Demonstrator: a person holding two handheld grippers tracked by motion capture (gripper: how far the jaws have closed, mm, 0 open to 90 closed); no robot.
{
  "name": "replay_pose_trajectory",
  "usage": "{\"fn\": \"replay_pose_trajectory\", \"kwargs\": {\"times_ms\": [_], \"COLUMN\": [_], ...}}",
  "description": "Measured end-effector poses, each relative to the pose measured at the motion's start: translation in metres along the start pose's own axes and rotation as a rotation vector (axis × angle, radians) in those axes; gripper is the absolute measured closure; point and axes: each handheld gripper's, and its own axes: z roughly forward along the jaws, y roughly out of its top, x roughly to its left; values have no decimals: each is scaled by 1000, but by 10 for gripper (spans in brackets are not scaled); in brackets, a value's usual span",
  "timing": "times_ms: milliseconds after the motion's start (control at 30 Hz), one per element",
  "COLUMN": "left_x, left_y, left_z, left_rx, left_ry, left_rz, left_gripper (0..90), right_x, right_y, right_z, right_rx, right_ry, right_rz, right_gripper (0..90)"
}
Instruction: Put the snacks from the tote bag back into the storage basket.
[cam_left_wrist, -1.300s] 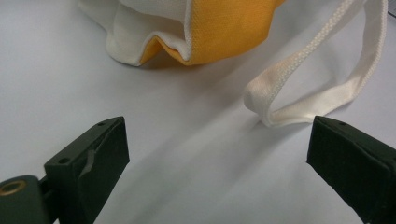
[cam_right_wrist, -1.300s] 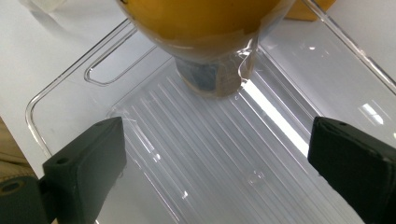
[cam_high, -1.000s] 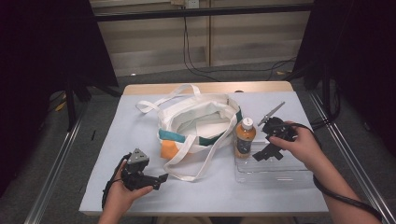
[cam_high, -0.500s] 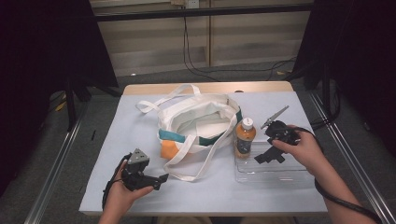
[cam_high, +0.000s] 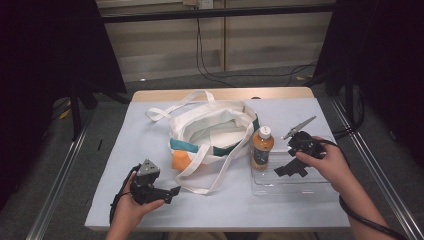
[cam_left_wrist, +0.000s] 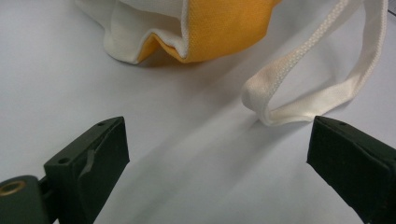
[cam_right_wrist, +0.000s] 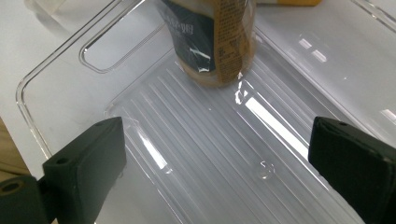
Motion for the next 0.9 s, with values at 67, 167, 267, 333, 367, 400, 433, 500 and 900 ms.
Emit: {"fn": "replay_pose_trajectory", "kwargs": {"times_ms": [67,167,267,333,367,400,433,500,900], "left_x": [0,1,0,0,-1,-1,0,-1,-1], "left_y": [0,0,0,0,0,0,0,0,0], "left_z": [0,0,1,1,2,1,1,1,0], "left_rx": [2,11,13,11,5,7,14,12,4], "left_ry": [2,-3,5,3,3,2,2,3,0], "left_rz": [4,18,14,13,5,5,14,13,9], "left_gripper": [53,53,53,53,53,53,53,53,53], "right_x": [0,-1,-1,-1,-1,-1,-1,0,0], "right_y": [-1,-4,-6,-7,-7,-8,-9,-11,-17], "right_z": [-2,-4,-6,-6,-6,-5,-5,-4,-9], "right_rx": [-4,-17,-29,-29,-30,-33,-34,-40,-74], "right_ry": [6,1,2,6,9,6,6,8,9], "right_rz": [12,10,13,13,16,14,18,24,24], "right_gripper": [44,44,43,43,43,43,43,43,42]}}
